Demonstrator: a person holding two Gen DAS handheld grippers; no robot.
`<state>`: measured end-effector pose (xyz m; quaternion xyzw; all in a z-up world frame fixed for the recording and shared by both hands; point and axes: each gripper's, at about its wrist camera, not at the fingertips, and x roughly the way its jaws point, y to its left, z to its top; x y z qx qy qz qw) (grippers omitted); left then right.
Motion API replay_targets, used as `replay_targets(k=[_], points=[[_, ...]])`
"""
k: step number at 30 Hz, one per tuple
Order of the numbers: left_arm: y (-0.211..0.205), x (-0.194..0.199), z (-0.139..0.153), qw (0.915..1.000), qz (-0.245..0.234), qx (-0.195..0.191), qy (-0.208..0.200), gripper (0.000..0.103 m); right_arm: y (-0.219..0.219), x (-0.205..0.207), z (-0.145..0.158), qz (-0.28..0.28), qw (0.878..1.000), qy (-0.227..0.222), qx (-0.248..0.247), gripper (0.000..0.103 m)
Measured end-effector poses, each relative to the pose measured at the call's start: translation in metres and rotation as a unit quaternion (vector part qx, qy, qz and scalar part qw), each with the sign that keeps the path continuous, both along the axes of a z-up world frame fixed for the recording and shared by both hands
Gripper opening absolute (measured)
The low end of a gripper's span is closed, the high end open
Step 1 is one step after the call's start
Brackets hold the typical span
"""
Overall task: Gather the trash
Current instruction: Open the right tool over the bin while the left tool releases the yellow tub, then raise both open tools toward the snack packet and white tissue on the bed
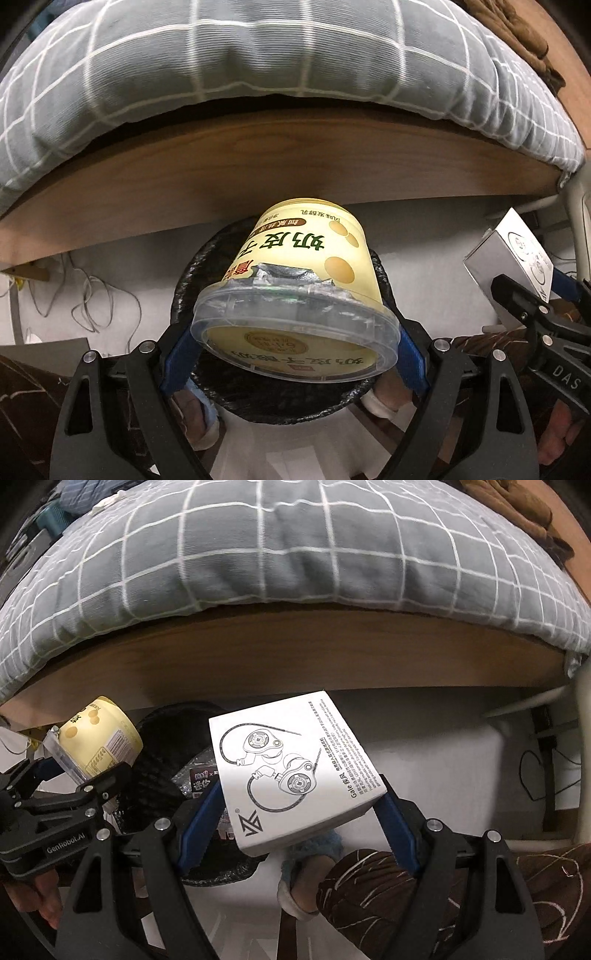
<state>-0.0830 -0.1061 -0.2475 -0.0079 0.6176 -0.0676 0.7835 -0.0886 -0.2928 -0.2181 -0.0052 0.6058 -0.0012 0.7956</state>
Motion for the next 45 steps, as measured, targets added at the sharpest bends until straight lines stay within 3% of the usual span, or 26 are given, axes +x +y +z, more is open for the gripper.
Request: replay_targets(k=[5, 9, 22, 32, 37, 39, 41, 45], points=[[-0.002, -0.001, -0.003, 1.0, 0.004, 0.001, 0.002, 0.088, 0.0, 0.002, -0.005, -0.001, 1.0, 0.005, 0.001, 0.076], [0.006, -0.001, -0.004, 0.9998, 0.016, 0.008, 0.001, 0.097, 0.008, 0.003, -0.01, 0.008, 1.0, 0.008, 0.003, 0.076], [0.059, -0.01, -0.01, 0.9982, 0.043, 0.04, 0.008, 0.097, 0.052, 0.012, -0.021, 0.045, 0.998, 0.04, 0.019, 0.076], [0.118, -0.018, 0.001, 0.9947, 0.099, 0.029, -0.002, 0.097, 0.102, 0.017, -0.014, 0.088, 0.995, 0.042, 0.02, 0.076], [0.128, -0.019, 0.004, 0.9936, 0.108, 0.033, -0.007, 0.097, 0.113, 0.019, -0.011, 0.101, 0.994, 0.042, 0.015, 0.077], [0.13, -0.019, 0.006, 0.9933, 0.11, 0.033, -0.008, 0.097, 0.117, 0.019, -0.009, 0.106, 0.994, 0.034, 0.007, 0.081], [0.131, -0.019, 0.007, 0.9933, 0.11, 0.032, -0.011, 0.097, 0.12, 0.017, -0.004, 0.11, 0.994, 0.022, 0.001, 0.092], [0.131, -0.017, 0.016, 0.9929, 0.111, 0.033, -0.025, 0.097, 0.114, 0.018, 0.003, 0.103, 0.995, 0.006, -0.009, 0.096]])
